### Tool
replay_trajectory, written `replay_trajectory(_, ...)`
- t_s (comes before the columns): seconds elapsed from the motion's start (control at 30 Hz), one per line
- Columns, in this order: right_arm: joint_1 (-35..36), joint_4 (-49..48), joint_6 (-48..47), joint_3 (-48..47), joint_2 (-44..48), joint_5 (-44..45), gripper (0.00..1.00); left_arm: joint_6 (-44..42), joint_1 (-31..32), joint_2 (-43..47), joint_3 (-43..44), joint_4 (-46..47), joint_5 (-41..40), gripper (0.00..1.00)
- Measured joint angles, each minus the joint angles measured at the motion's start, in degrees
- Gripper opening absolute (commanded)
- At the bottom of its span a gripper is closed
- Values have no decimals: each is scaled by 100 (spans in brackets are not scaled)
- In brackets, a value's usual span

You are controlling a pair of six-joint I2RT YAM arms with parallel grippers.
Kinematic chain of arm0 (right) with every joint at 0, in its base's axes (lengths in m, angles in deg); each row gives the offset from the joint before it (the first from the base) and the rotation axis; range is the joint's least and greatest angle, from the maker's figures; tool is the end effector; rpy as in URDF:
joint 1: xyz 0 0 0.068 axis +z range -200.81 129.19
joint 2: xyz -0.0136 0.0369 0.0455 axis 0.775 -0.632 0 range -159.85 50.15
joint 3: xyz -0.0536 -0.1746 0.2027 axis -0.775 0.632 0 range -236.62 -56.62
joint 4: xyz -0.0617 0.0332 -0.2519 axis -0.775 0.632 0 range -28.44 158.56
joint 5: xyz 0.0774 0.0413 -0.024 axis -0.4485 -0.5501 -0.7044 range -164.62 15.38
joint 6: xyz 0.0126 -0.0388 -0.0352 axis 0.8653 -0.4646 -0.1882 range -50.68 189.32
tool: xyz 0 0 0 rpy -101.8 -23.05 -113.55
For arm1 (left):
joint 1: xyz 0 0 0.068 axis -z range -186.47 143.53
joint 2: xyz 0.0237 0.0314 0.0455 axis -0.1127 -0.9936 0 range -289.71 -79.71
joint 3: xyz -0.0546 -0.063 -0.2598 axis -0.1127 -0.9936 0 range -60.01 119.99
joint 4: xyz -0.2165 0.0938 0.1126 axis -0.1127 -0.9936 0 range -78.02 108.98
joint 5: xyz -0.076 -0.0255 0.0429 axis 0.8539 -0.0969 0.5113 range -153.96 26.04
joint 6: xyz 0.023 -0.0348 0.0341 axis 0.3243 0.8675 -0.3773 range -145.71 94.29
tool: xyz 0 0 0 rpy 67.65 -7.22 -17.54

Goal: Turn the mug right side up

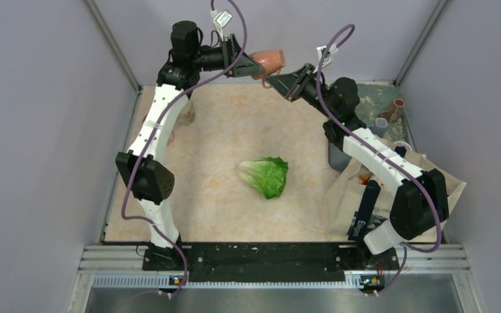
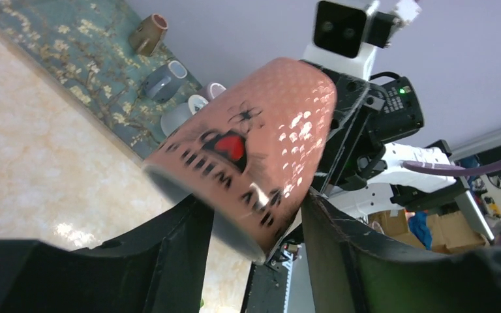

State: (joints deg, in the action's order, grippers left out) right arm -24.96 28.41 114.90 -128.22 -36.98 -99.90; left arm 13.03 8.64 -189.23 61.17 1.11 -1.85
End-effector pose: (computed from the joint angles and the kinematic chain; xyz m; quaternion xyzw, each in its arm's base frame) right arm 0.3175 0.1706 0.4016 -0.0752 0.5980 0.5645 0.5640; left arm 0.4032 -0.1415 0.4609 0.2067 0.6947 -0.6014 0.3362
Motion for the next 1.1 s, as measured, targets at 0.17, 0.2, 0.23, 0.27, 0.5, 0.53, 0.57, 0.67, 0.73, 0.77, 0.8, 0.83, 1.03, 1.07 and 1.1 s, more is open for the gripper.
replay_trajectory(0.17, 122, -306, 291, 0, -127, 42, 0, 350, 105, 0, 160, 247, 201, 7)
replay_trajectory(0.2, 120, -361, 389, 0, -160, 50, 0, 356, 107, 0, 170, 319, 289, 0)
replay_trajectory(0.23, 125, -363, 562, 4, -212, 31, 0, 306, 107, 0, 175, 411, 372, 0)
replay_trajectory(0.27, 138, -378, 699, 4, -260, 17, 0, 232, 114, 0, 186, 492, 415, 0)
replay_trajectory(0.5, 190, -315, 885, -9, -579, -120, 77, -754, 98, 0, 236, -463, -155, 0)
replay_trajectory(0.53, 212, -170, 774, -9, -595, -138, 83, -1123, 109, 0, 267, -916, -525, 0)
replay_trajectory(0.57, 229, 24, 638, -11, -599, -129, 90, -1467, 111, 0, 291, -1294, -887, 0)
replay_trajectory(0.67, 262, 767, 90, -35, -599, -20, 99, -2557, 98, 0, 315, -2225, -2181, 0)
replay_trajectory(0.73, 264, 1412, -332, -98, -599, 151, 99, -3368, 76, 2, 286, -2859, -3077, 0)
replay_trajectory(0.77, 264, 1759, -560, -136, -599, 275, 99, -3689, 72, 2, 258, -3097, -3407, 0)
replay_trajectory(0.8, 264, 2033, -754, -164, -599, 372, 99, -4083, 61, 17, 170, -3366, -3805, 0)
replay_trajectory(0.83, 264, 2275, -951, -166, -590, 496, 99, -4358, 59, 31, 72, -3567, -4107, 0)
replay_trajectory(1.03, 264, 3414, -1878, -168, -396, 1182, 99, -5849, -4, 39, -1279, -4489, -5801, 0)
replay_trajectory(1.07, 264, 3508, -1976, -168, -356, 1270, 99, -5974, -20, -17, -1416, -4612, -5995, 0)
replay_trajectory(1.1, 264, 3617, -2094, -170, -297, 1373, 99, -6105, -48, -109, -1532, -4739, -6210, 0)
